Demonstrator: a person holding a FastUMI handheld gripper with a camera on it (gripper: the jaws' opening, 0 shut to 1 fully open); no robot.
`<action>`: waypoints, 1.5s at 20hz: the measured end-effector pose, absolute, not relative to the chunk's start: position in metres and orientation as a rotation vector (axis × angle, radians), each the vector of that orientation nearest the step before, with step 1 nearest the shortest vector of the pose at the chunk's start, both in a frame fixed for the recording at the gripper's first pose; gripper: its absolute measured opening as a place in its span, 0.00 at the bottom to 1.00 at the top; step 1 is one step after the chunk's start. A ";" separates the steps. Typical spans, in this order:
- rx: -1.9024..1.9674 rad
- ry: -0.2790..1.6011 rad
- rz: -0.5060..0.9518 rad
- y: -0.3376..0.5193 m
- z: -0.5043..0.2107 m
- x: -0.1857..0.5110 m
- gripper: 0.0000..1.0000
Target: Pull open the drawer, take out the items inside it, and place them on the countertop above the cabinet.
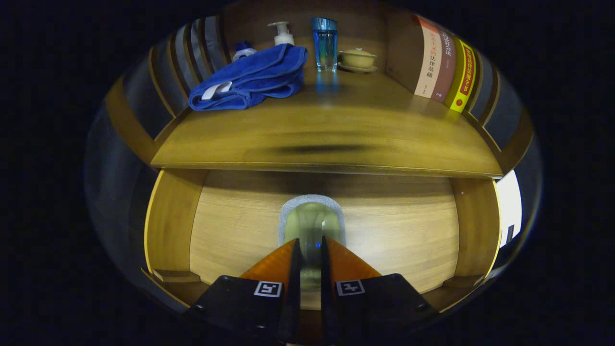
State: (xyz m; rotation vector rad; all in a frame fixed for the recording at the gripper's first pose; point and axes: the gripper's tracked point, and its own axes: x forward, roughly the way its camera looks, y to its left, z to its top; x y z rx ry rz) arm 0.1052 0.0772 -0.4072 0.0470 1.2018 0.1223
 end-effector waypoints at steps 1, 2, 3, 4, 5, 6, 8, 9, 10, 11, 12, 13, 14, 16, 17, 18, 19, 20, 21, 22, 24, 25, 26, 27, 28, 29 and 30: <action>0.050 1.186 0.118 0.074 -0.400 0.105 0.27; 0.054 1.168 0.116 0.070 -0.393 0.105 0.27; 0.060 1.151 0.115 0.067 -0.386 0.105 0.27; 0.066 1.137 0.115 0.064 -0.379 0.105 0.27; 0.073 1.127 0.114 0.061 -0.374 0.104 0.27; 0.081 1.117 0.110 0.057 -0.368 0.103 0.27; 0.097 1.098 0.101 0.051 -0.359 0.103 0.27; 0.101 1.087 0.096 0.048 -0.356 0.104 0.27; 0.104 1.077 0.092 0.044 -0.352 0.104 0.27; 0.106 1.065 0.089 0.042 -0.349 0.104 0.27; 0.108 1.049 0.090 0.041 -0.345 0.104 0.27; 0.111 1.028 0.096 0.041 -0.340 0.105 0.27; 0.120 0.999 0.102 0.041 -0.333 0.108 0.27; 0.152 0.929 0.122 0.046 -0.319 0.114 0.27; 0.183 0.901 0.132 0.049 -0.312 0.117 0.27; 0.227 0.879 0.141 0.054 -0.306 0.116 0.27; 0.274 0.859 0.150 0.059 -0.299 0.117 0.27; 0.316 0.840 0.153 0.060 -0.295 0.118 0.27; 0.349 0.815 0.153 0.059 -0.290 0.119 0.27; 0.374 0.783 0.155 0.058 -0.284 0.121 0.27; 0.392 0.715 0.169 0.056 -0.273 0.125 0.27; 0.385 0.683 0.178 0.054 -0.267 0.125 0.27; 0.372 0.651 0.189 0.053 -0.262 0.125 0.27; 0.361 0.620 0.194 0.051 -0.255 0.125 0.27; 0.355 0.586 0.202 0.051 -0.247 0.128 0.27; 0.352 0.553 0.208 0.049 -0.239 0.130 0.27; 0.348 0.522 0.216 0.047 -0.230 0.129 0.27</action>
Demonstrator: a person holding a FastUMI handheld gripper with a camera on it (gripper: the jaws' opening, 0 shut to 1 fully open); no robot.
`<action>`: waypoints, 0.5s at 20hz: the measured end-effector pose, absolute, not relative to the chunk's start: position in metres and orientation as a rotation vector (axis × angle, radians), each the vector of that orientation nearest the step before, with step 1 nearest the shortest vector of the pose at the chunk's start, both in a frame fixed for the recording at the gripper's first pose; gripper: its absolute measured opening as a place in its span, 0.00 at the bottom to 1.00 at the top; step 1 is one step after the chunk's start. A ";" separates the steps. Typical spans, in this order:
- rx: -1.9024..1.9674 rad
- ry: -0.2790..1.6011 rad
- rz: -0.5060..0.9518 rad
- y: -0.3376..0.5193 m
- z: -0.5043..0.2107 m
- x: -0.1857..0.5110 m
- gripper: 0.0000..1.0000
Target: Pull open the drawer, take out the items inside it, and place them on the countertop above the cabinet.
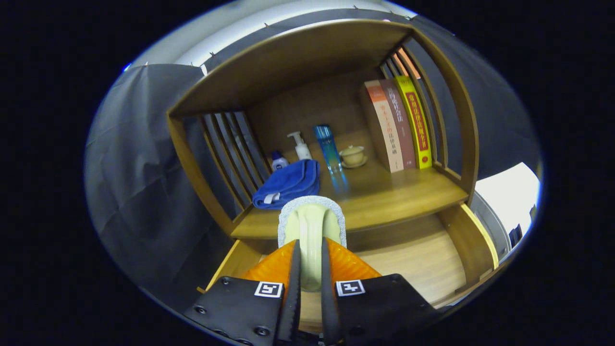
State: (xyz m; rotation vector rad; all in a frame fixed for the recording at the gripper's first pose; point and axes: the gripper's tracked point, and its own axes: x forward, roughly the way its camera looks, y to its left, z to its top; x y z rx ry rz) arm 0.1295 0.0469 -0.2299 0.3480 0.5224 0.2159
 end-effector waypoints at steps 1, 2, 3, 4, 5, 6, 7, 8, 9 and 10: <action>0.348 0.491 0.223 0.045 -0.221 0.130 0.27; 0.347 0.459 0.229 0.043 -0.211 0.131 0.27; 0.344 0.422 0.232 0.039 -0.200 0.131 0.27; 0.336 0.384 0.233 0.033 -0.189 0.132 0.27; 0.324 0.348 0.232 0.028 -0.178 0.133 0.27; 0.308 0.301 0.228 0.021 -0.164 0.135 0.27; 0.285 0.260 0.228 0.017 -0.154 0.139 0.27; 0.265 0.228 0.222 0.011 -0.145 0.146 0.27; 0.247 0.215 0.214 0.005 -0.138 0.155 0.27; 0.236 0.207 0.208 0.003 -0.136 0.168 0.27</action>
